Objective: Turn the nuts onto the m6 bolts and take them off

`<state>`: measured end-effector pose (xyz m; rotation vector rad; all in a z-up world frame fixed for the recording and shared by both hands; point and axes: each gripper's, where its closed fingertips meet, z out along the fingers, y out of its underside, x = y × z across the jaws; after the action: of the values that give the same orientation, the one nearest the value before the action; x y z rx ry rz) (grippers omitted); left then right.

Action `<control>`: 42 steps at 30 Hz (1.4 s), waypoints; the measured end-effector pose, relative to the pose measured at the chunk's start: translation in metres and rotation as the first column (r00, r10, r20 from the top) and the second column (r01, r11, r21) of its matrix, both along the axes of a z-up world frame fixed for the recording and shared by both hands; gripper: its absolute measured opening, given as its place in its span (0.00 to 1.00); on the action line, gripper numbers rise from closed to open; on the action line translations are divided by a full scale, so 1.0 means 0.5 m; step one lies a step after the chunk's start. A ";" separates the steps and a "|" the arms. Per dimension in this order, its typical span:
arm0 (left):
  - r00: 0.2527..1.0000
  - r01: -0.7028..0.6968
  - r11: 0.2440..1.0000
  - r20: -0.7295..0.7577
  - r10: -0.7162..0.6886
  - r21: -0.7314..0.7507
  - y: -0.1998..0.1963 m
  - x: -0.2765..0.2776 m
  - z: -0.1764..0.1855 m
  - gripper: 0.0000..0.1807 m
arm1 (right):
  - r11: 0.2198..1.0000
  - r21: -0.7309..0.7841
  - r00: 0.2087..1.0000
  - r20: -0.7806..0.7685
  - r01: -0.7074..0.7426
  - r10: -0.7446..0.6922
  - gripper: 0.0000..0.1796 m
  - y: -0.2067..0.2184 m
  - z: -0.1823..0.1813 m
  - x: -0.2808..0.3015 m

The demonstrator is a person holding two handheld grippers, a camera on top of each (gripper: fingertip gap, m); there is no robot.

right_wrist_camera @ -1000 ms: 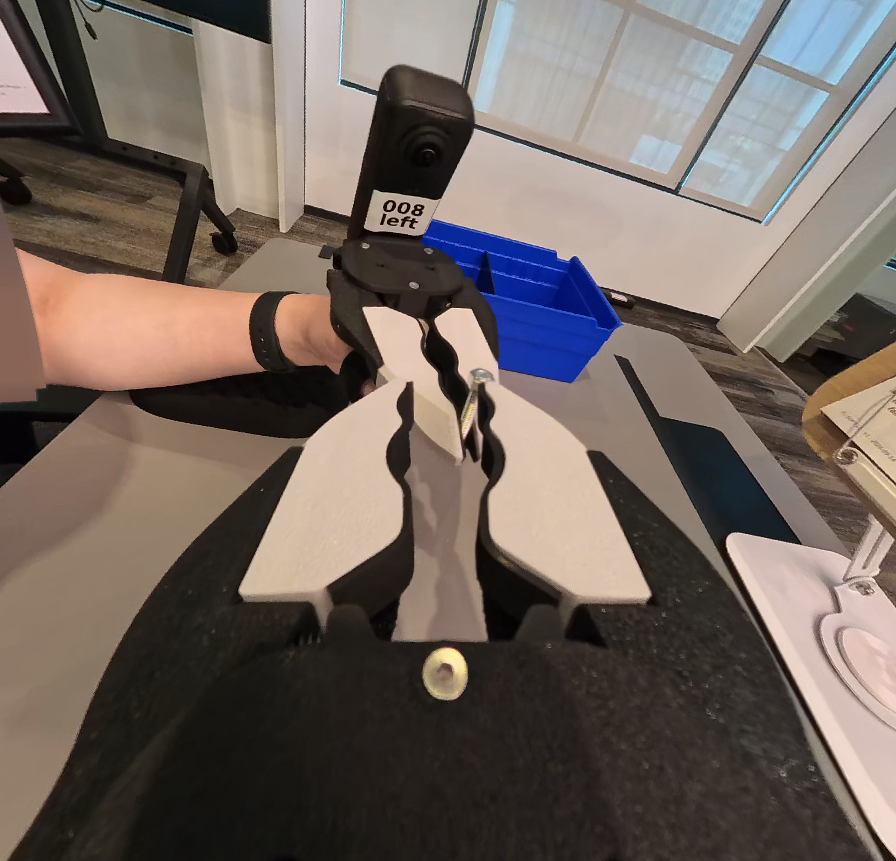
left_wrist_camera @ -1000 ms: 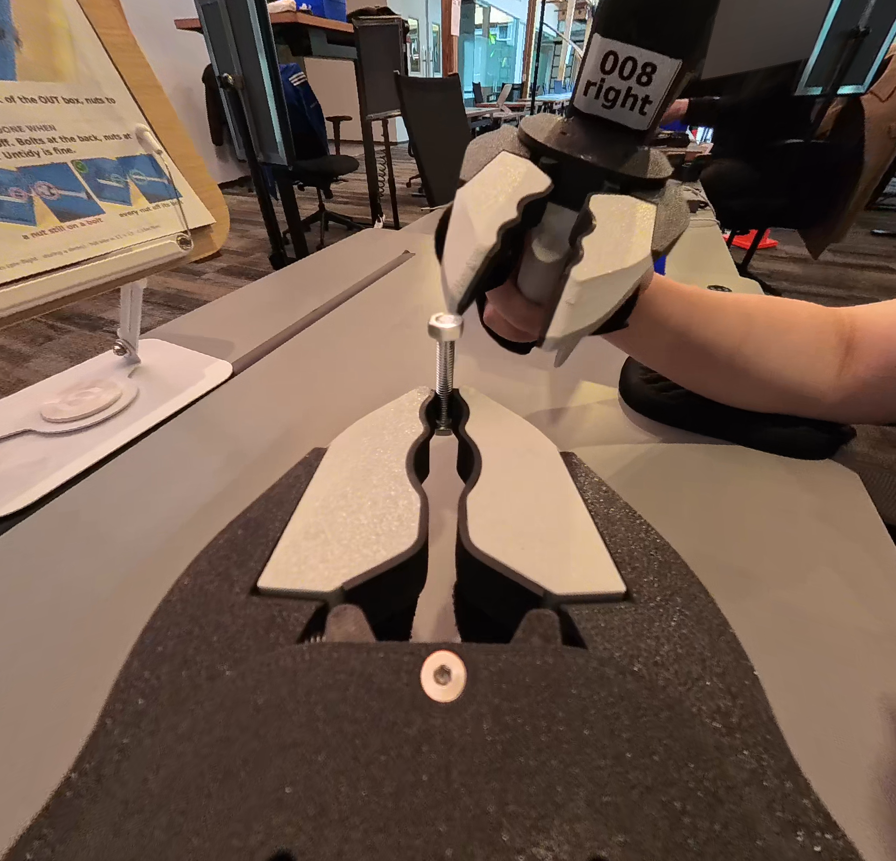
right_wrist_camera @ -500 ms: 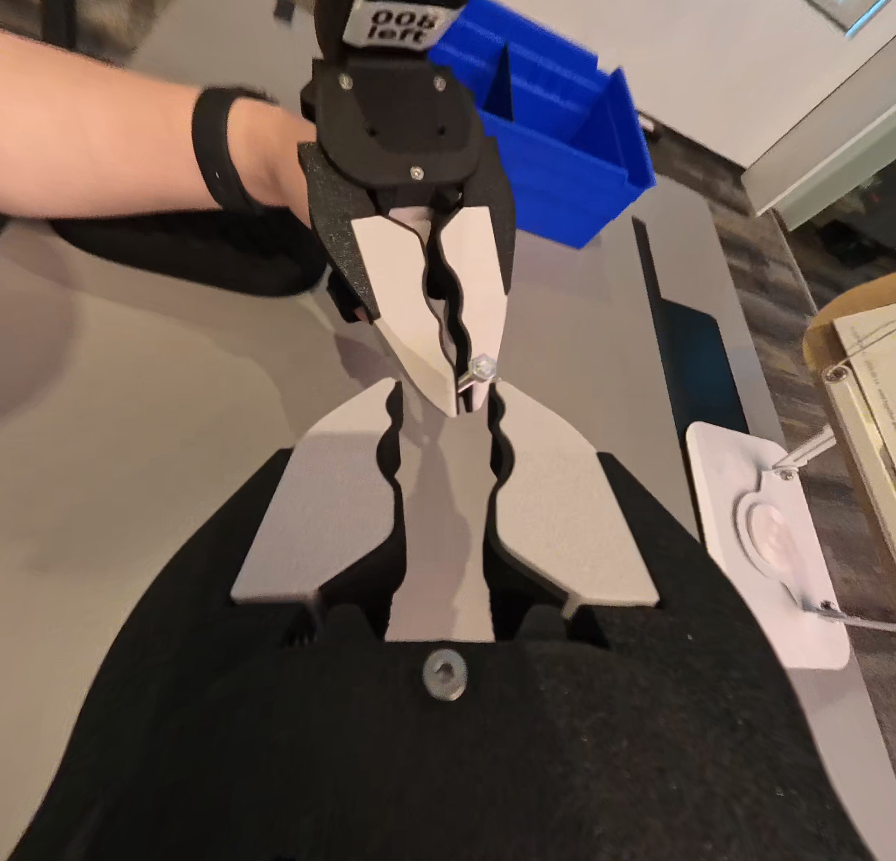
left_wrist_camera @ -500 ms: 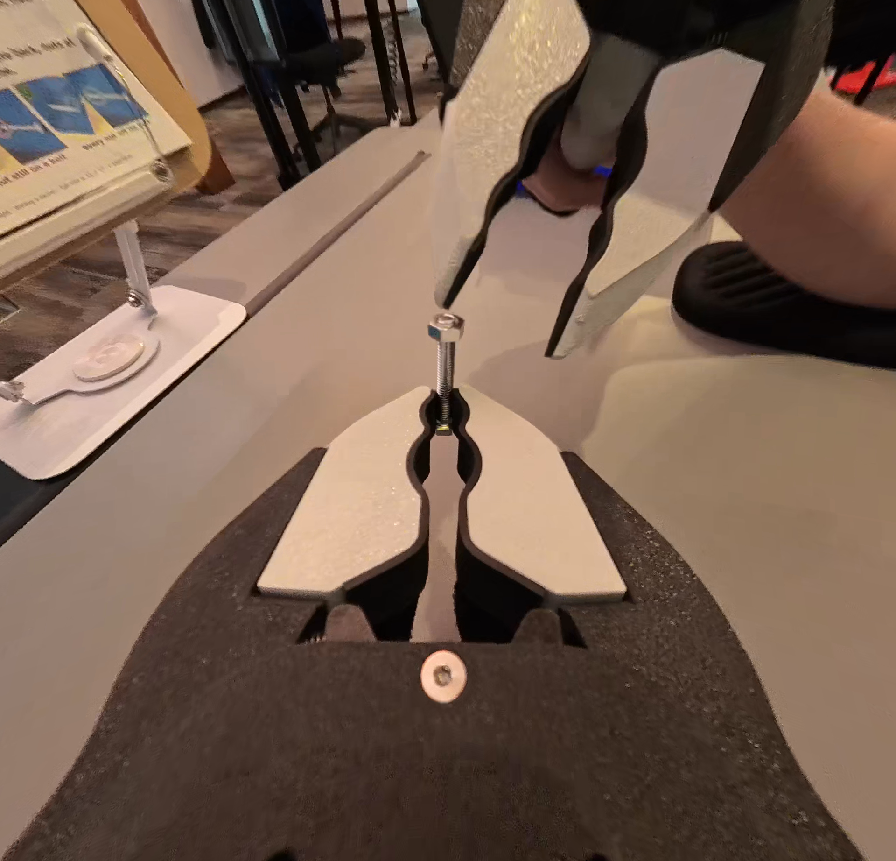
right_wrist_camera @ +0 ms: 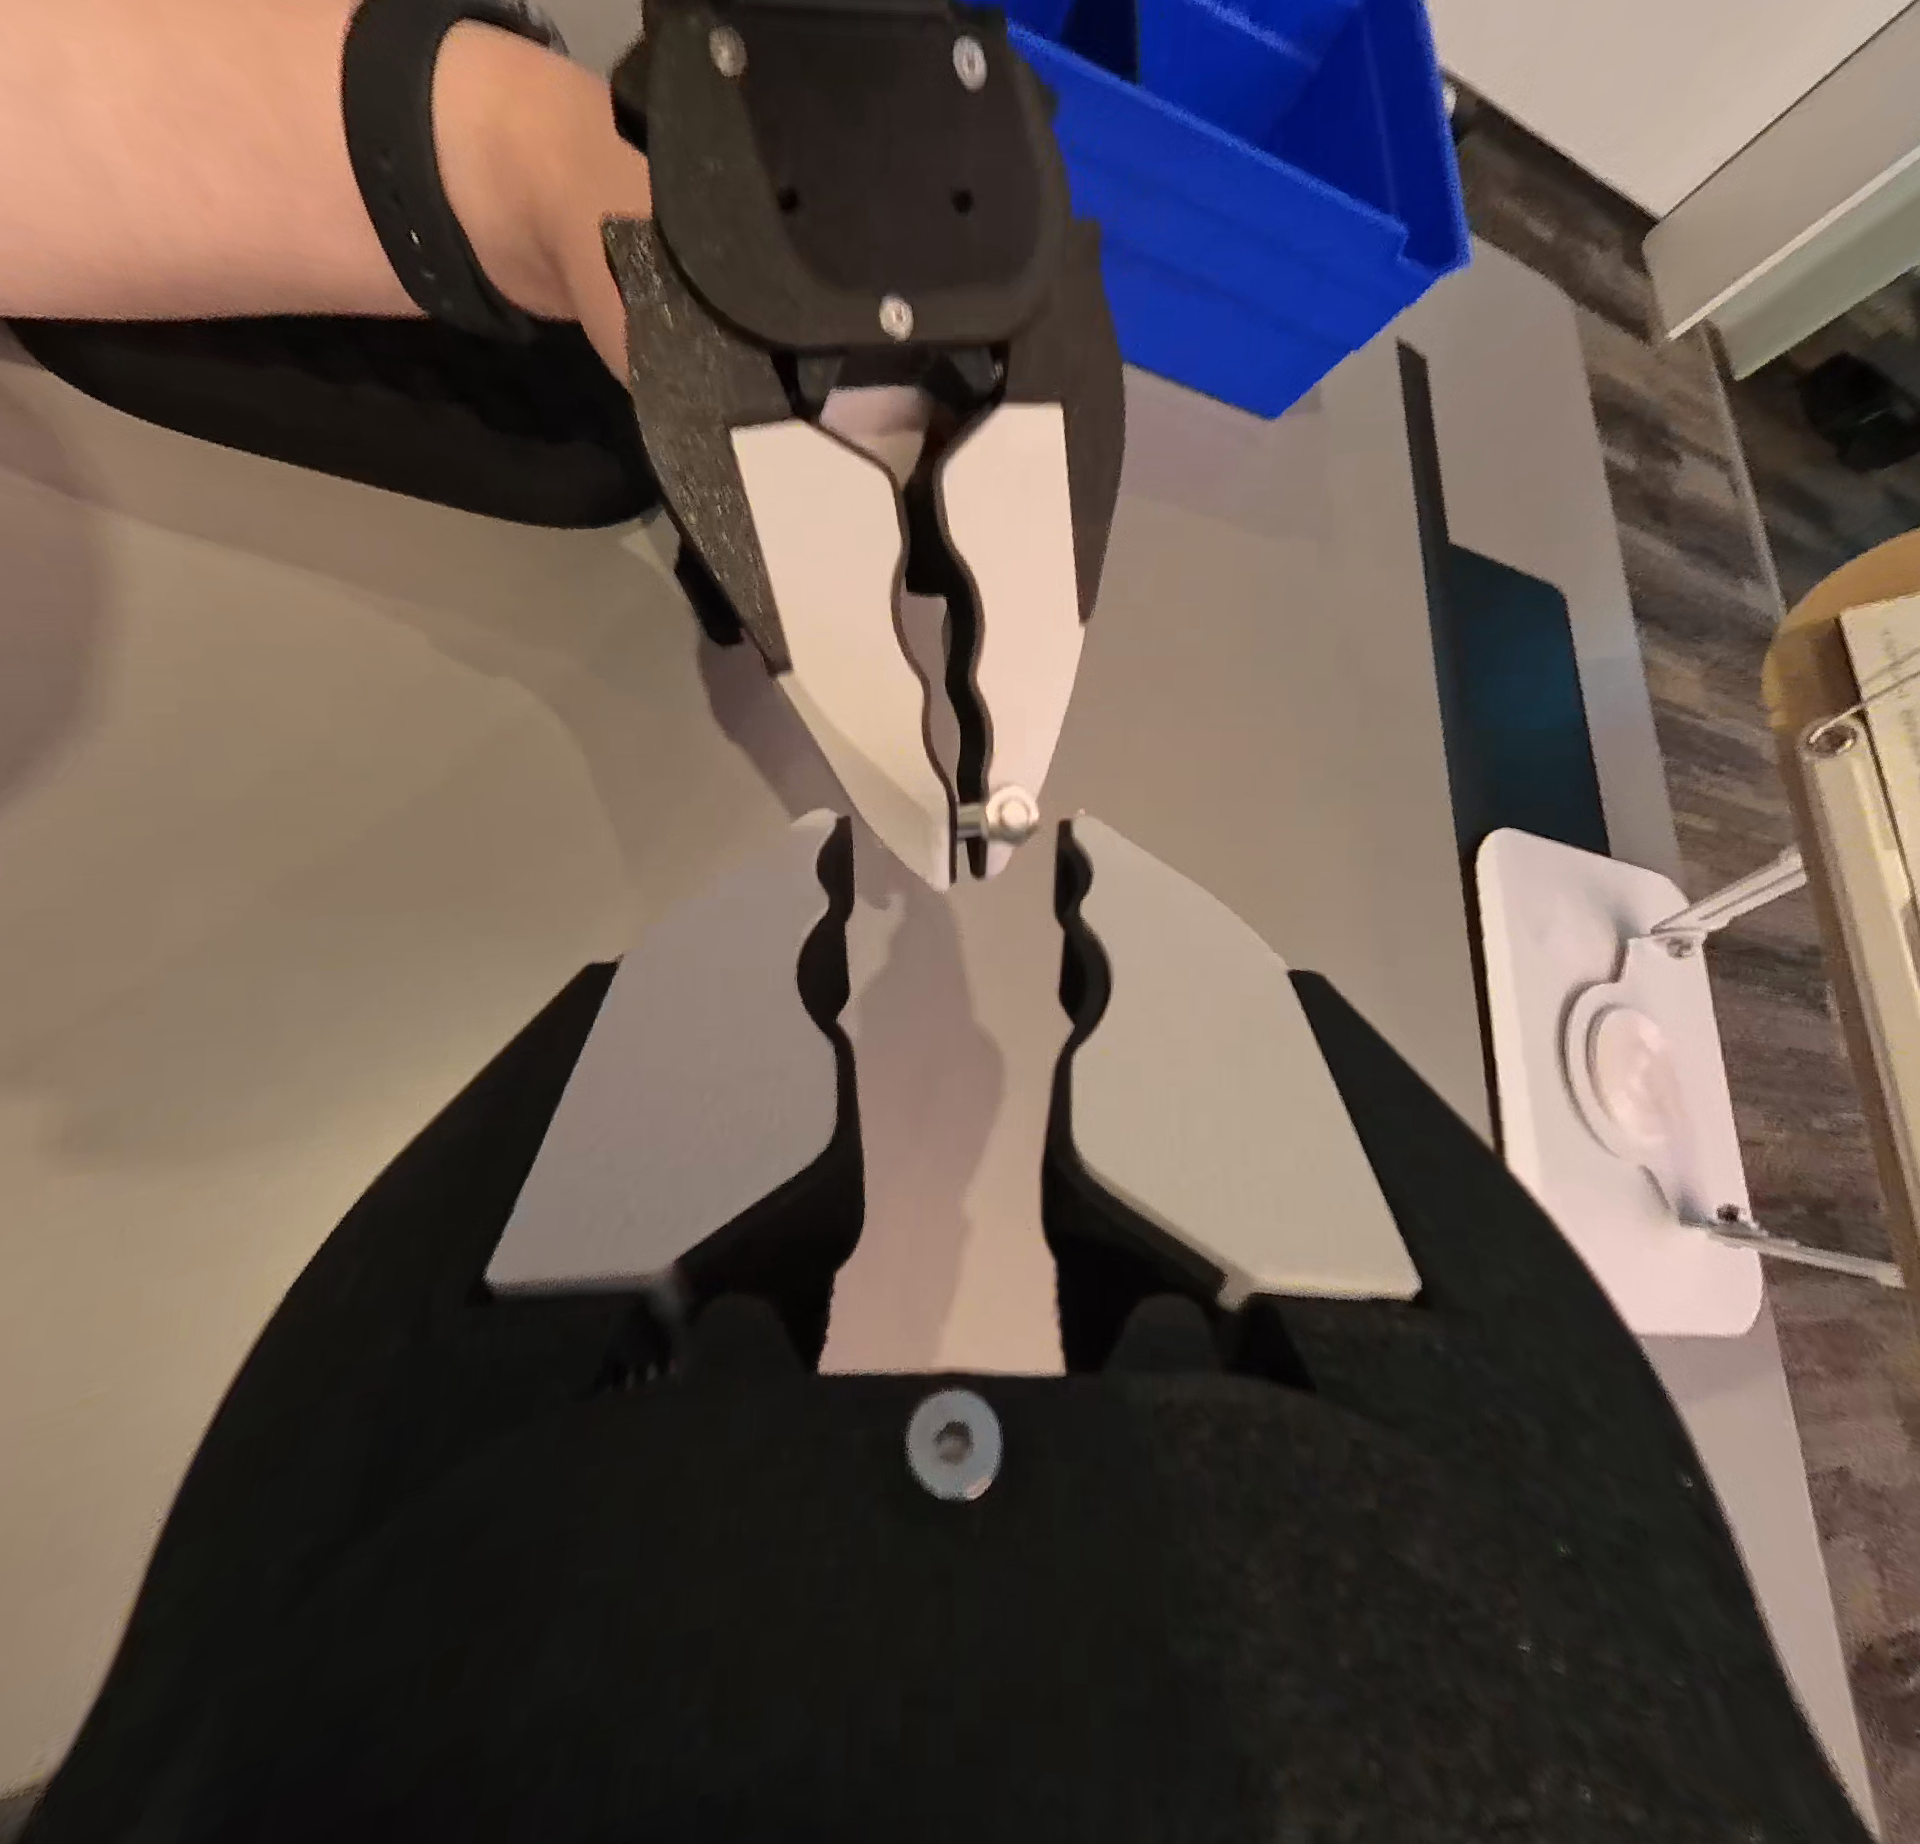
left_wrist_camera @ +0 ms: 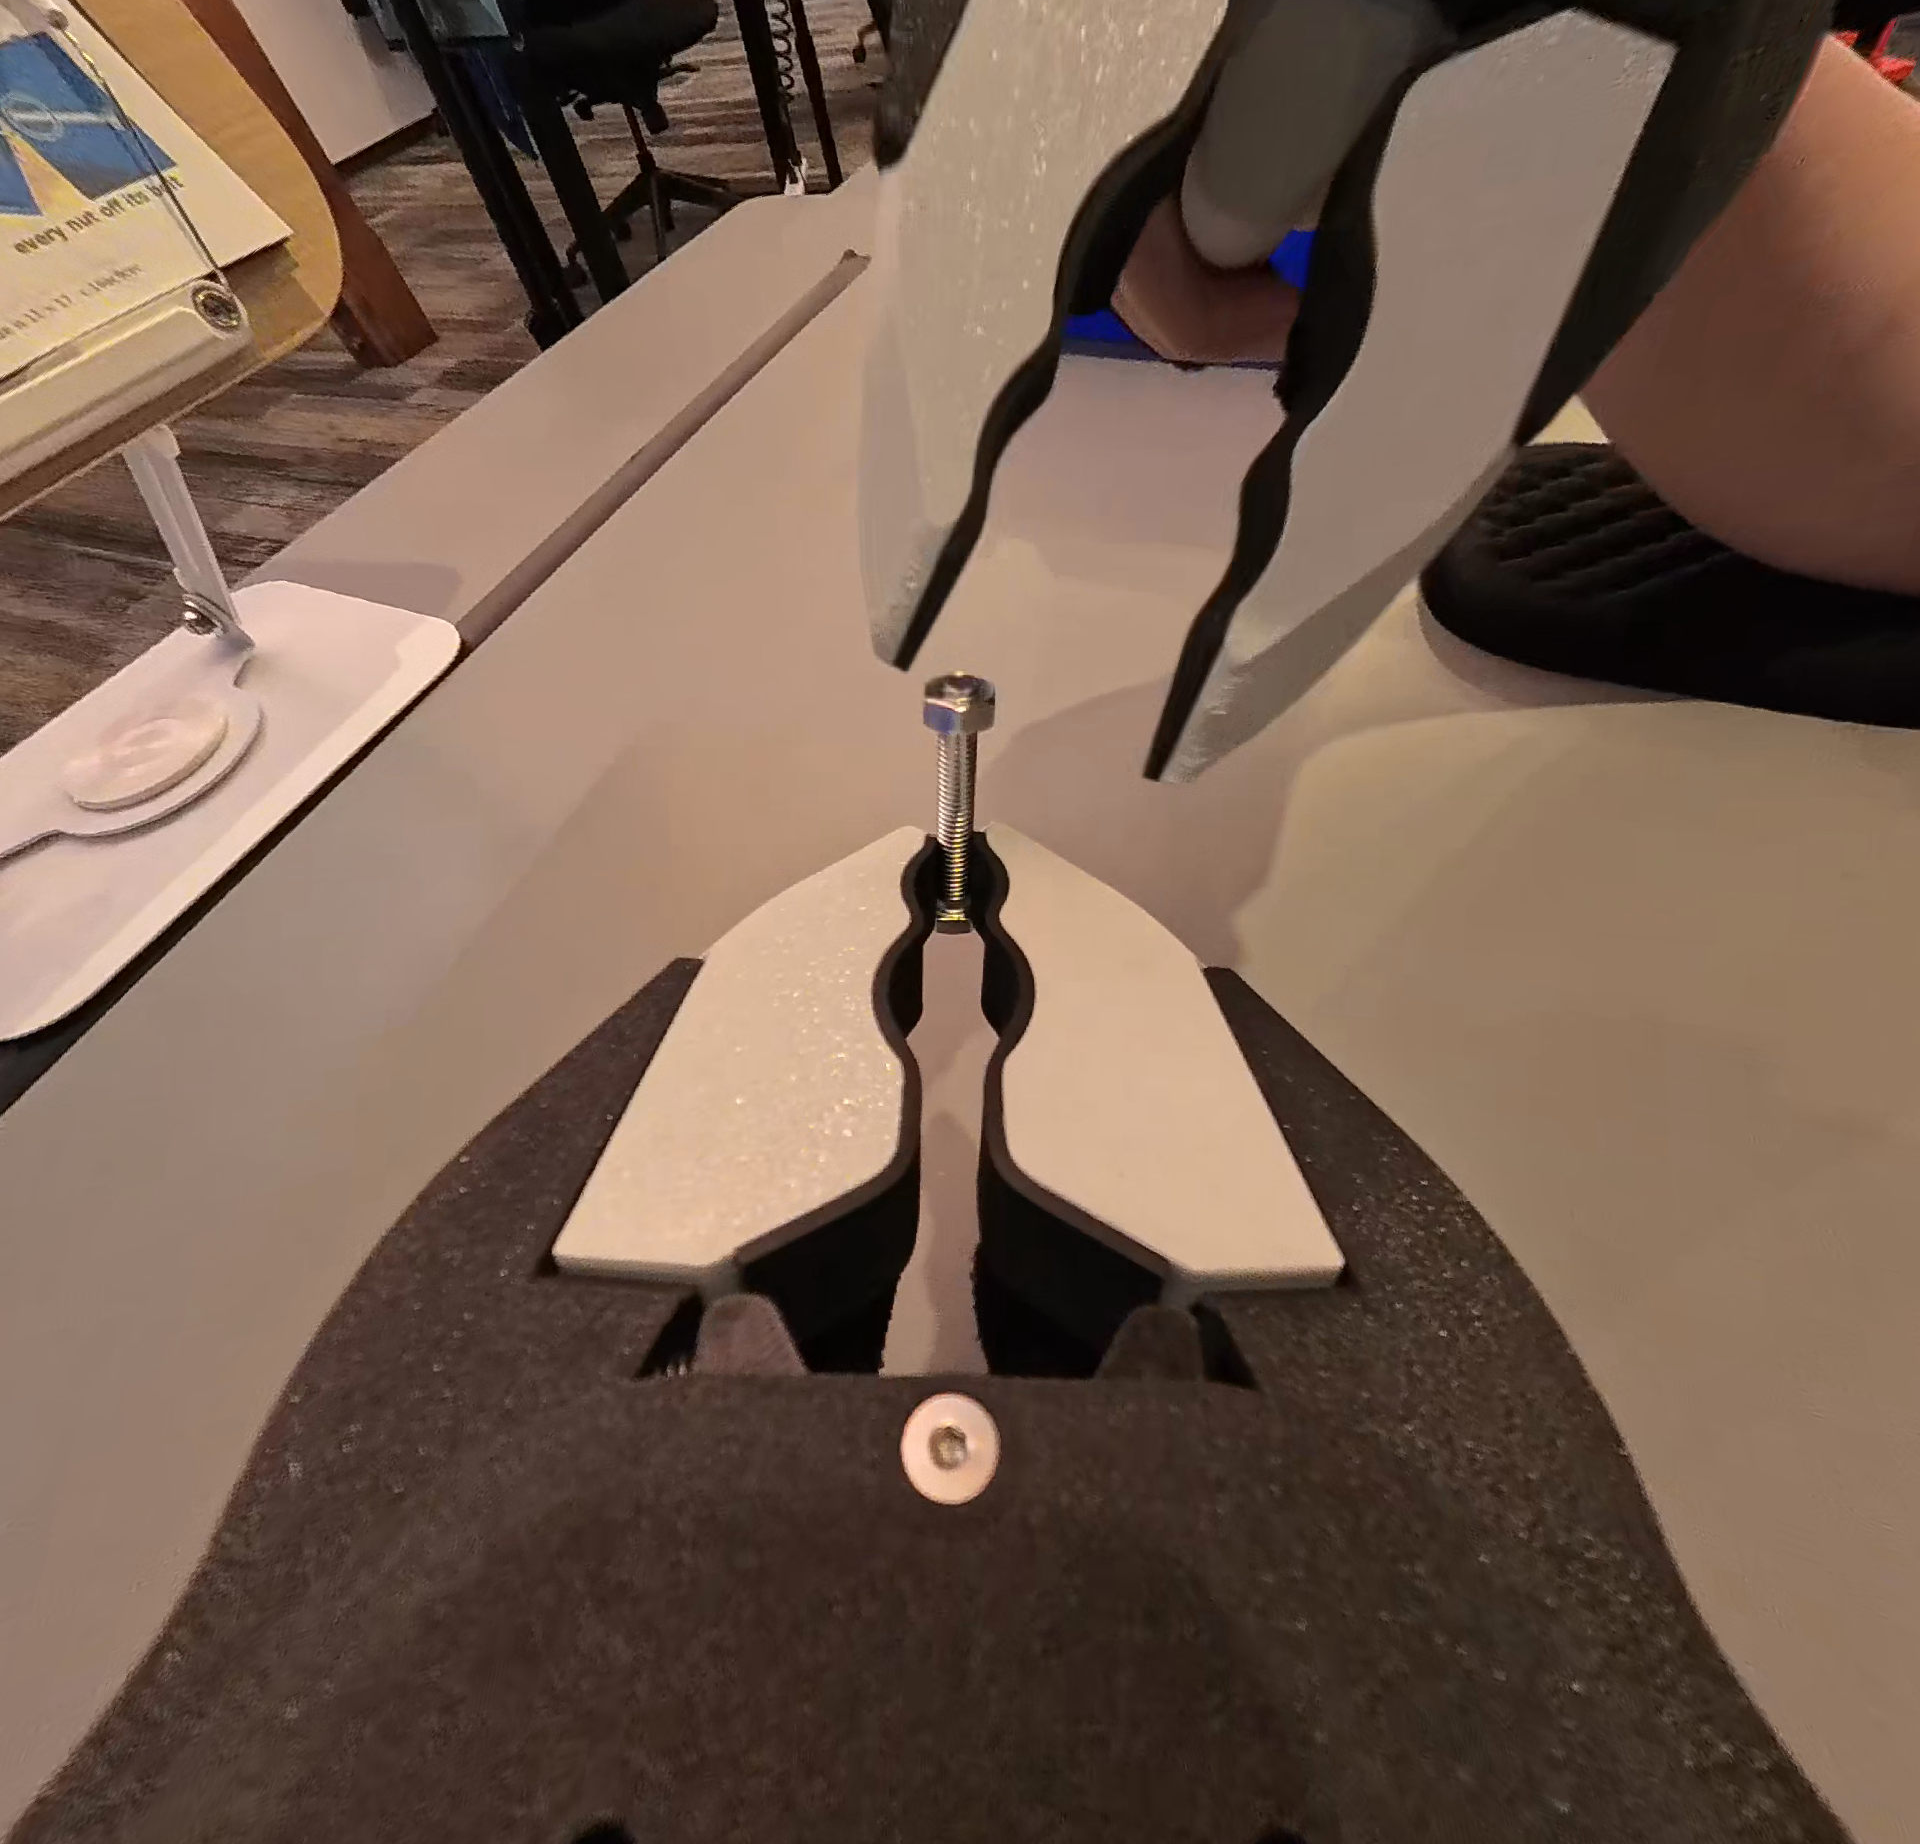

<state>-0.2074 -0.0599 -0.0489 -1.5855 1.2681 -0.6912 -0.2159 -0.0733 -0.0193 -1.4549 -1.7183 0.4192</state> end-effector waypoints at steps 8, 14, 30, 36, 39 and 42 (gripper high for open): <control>1.000 -0.002 1.000 -0.014 0.002 -0.003 0.001 0.000 -0.007 0.03 | 0.998 -0.059 0.998 0.057 0.007 -0.004 0.16 -0.006 -0.018 0.011; 1.000 0.006 1.000 -0.020 -0.006 -0.002 -0.002 0.003 -0.008 0.03 | 0.999 -0.033 0.999 -0.031 -0.012 0.011 0.21 -0.008 0.005 -0.011; 1.000 0.013 1.000 -0.001 -0.013 0.009 -0.004 0.004 0.001 0.03 | 0.999 -0.036 0.999 0.048 0.014 -0.012 0.20 0.003 -0.018 0.011; 0.999 0.034 0.999 0.036 -0.035 0.020 -0.012 0.005 0.017 0.03 | 1.000 -0.016 0.999 0.041 0.027 -0.026 0.12 0.011 -0.017 0.009; 0.999 0.044 0.999 0.030 -0.045 0.023 -0.016 0.007 0.015 0.03 | 0.999 0.017 0.999 0.036 0.031 -0.031 0.06 0.016 -0.013 0.008; 0.999 0.045 0.999 0.025 -0.045 0.024 -0.016 0.006 0.013 0.03 | 0.999 0.011 0.998 0.040 0.037 -0.037 0.06 0.018 -0.016 0.008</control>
<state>-0.2042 -0.0678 -0.0426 -1.5287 1.2921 -0.7202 -0.2119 -0.0645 -0.0271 -1.4950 -1.7199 0.3631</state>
